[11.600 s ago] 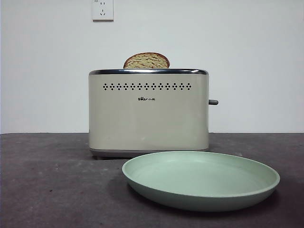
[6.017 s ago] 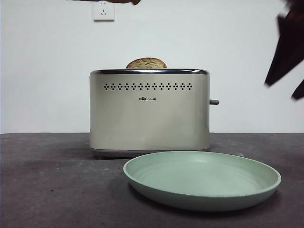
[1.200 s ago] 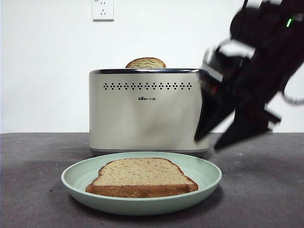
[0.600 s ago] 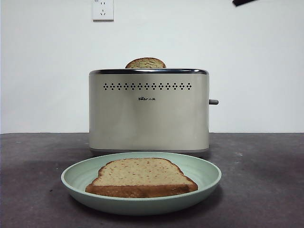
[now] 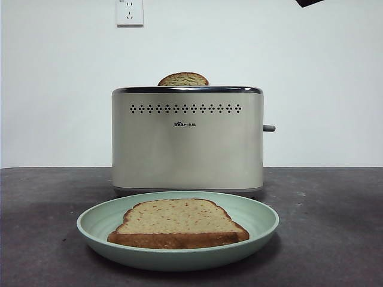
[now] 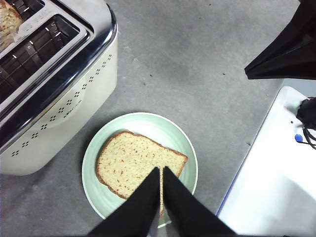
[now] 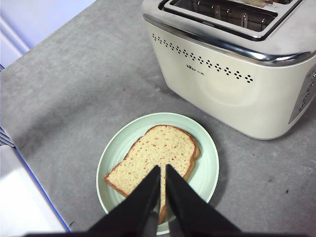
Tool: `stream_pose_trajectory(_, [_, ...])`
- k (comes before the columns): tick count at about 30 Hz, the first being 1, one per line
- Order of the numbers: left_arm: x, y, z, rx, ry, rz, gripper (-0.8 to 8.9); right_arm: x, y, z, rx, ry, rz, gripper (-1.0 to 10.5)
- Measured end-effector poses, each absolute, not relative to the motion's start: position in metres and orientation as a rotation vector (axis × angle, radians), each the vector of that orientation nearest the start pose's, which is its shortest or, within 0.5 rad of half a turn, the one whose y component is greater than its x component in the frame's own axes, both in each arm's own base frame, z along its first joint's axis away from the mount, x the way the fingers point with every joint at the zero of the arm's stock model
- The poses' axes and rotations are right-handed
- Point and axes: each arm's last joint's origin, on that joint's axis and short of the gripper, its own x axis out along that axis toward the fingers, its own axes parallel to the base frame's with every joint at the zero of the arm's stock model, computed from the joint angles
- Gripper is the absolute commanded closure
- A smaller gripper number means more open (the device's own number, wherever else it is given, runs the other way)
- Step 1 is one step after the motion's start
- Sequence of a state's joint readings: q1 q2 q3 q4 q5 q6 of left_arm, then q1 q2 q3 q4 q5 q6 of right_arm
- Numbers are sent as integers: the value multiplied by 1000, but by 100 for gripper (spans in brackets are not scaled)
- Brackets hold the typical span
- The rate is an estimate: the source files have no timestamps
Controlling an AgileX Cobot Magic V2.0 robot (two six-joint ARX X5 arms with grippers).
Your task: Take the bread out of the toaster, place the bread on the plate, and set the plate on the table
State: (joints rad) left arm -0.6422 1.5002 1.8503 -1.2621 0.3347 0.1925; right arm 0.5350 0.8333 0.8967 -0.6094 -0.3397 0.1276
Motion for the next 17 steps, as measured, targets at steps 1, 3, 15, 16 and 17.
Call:
stream_pose_trajectory(1, [210, -169, 432, 309, 847, -996, 806, 137, 92, 325, 61, 614, 815, 941])
stream_pose_trajectory(3, [210, -169, 432, 309, 843, -996, 806, 137, 92, 325, 61, 614, 815, 941])
stream_pose_trajectory(15, [218, -173, 441, 289, 711, -995, 806, 137, 92, 325, 61, 614, 815, 941])
stream_pose_trajectory(16, [220, -171, 441, 285, 702, -988, 806, 137, 92, 325, 61, 614, 815, 941])
stream_pose_trajectory(17, [222, -168, 443, 278, 688, -977, 806, 137, 92, 325, 61, 614, 815, 941])
